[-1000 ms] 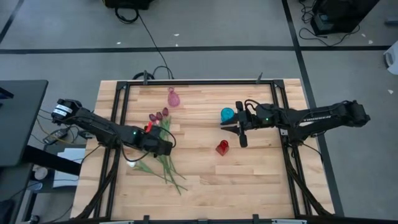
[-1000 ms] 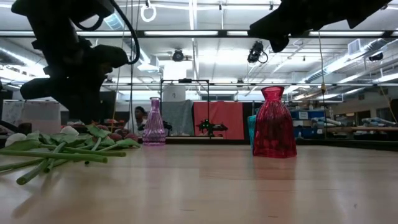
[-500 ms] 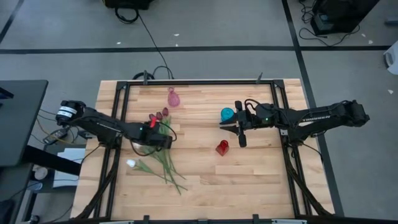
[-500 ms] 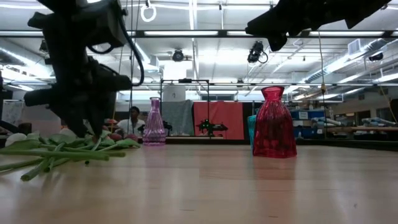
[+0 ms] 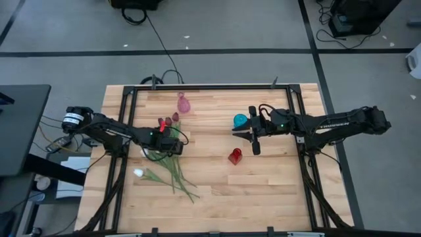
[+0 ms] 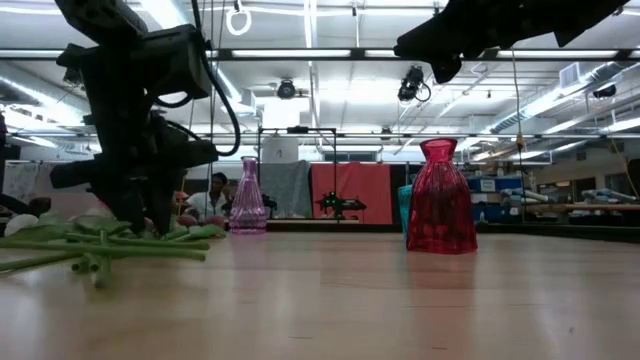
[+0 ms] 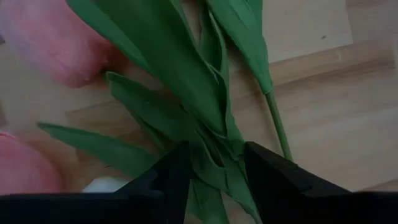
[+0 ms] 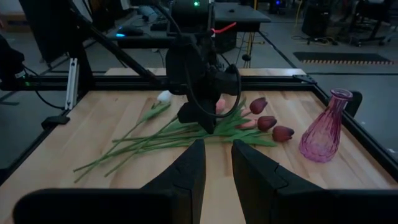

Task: Sort flowers into vase by color
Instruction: Put the left red tulip into the blue vase

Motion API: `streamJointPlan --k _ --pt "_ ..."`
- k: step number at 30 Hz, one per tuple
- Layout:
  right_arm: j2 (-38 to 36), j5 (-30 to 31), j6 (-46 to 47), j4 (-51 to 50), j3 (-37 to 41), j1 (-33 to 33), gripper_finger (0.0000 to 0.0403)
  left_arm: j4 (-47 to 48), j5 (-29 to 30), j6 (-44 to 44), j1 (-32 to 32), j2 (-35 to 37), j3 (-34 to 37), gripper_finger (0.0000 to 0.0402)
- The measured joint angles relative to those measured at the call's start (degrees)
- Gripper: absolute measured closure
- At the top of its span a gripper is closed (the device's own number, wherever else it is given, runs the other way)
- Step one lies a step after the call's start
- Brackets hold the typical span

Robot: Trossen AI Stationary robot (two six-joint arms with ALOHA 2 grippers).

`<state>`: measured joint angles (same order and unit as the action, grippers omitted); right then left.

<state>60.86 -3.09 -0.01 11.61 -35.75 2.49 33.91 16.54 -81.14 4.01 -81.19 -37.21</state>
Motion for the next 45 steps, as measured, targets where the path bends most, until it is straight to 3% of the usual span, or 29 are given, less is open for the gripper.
streamJointPlan --k 13,22,38,45 --pt "0.00 0.00 -0.02 0.03 0.00 0.01 0.0312 0.11 -1.25 -0.21 -0.17 -0.21 0.00 0.0253" --pt "-0.02 -0.02 -0.02 0.31 0.00 0.01 0.0312 -2.38 -2.76 0.84 -3.70 -0.26 -0.02 0.0248" --pt "-0.02 -0.02 -0.14 0.20 0.02 -0.01 0.0312 5.49 -2.35 7.62 -6.67 -0.17 -8.96 0.0249" --pt "-0.03 -0.04 -0.15 0.19 0.04 -0.01 0.0312 3.77 -7.61 7.14 -6.64 -2.17 -8.94 0.0250"
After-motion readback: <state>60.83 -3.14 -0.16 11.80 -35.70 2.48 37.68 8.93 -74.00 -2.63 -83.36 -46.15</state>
